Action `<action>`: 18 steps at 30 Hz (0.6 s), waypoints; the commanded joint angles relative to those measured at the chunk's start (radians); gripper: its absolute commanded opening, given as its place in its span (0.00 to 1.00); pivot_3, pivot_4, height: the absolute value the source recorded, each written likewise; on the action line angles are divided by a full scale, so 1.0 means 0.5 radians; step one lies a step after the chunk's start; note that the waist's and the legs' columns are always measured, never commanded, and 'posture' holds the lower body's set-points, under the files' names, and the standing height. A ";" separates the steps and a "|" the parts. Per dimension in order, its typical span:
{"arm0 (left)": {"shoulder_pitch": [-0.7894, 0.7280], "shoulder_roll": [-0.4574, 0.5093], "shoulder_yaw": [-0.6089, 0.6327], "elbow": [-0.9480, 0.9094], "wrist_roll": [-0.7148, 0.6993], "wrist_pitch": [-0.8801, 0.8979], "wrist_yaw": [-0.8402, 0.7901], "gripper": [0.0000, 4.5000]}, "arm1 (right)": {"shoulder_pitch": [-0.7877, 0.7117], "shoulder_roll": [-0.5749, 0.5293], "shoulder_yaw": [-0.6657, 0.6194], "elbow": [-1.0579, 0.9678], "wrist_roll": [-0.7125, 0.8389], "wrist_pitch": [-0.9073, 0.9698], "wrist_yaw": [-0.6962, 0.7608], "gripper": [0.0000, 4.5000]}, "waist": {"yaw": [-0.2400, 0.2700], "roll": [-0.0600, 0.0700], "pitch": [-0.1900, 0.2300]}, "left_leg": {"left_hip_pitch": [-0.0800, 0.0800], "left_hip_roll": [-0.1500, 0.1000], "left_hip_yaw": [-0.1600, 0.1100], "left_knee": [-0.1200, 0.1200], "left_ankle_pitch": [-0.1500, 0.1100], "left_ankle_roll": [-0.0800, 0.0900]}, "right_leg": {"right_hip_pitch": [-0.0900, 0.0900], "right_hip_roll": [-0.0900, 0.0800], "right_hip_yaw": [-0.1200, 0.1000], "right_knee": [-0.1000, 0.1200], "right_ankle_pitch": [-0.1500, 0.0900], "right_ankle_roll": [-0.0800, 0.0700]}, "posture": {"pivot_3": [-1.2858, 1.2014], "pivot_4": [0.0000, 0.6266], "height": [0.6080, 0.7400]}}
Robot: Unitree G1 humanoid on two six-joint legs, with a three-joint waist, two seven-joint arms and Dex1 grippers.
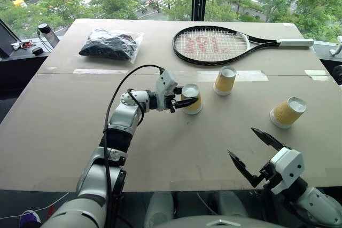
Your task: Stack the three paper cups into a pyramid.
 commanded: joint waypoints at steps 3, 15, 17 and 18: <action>0.046 -0.019 -0.013 -0.135 -0.017 0.055 -0.002 0.49 | -0.093 -0.026 -0.109 0.010 0.161 0.094 0.020 1.00 | 0.000 0.000 0.000 | 0.000 0.000 0.000 0.000 0.000 0.000 | 0.000 0.000 0.000 0.000 0.000 0.000 | 0.52 0.24 1.00; 0.102 -0.028 0.009 -0.304 -0.040 0.180 0.042 0.49 | -0.337 -0.566 -0.855 0.132 1.067 0.423 0.633 1.00 | 0.002 0.001 0.001 | 0.000 0.000 -0.002 0.001 -0.005 0.008 | 0.002 0.001 0.000 0.000 0.000 0.000 | 0.52 0.24 1.00; 0.105 -0.023 0.018 -0.315 -0.042 0.195 0.045 0.49 | -0.331 -0.591 -0.911 0.131 1.143 0.427 0.705 1.00 | 0.002 0.001 0.001 | 0.000 -0.001 -0.003 0.001 -0.005 0.009 | 0.002 0.001 -0.001 -0.001 0.000 0.000 | 0.52 0.24 1.00; 0.104 -0.021 0.023 -0.313 -0.041 0.199 0.048 0.49 | -0.324 -0.597 -0.935 0.129 1.178 0.435 0.732 1.00 | 0.002 0.001 0.001 | 0.000 -0.001 -0.004 0.001 -0.005 0.009 | 0.002 0.001 -0.001 -0.001 0.000 0.000 | 0.52 0.24 1.00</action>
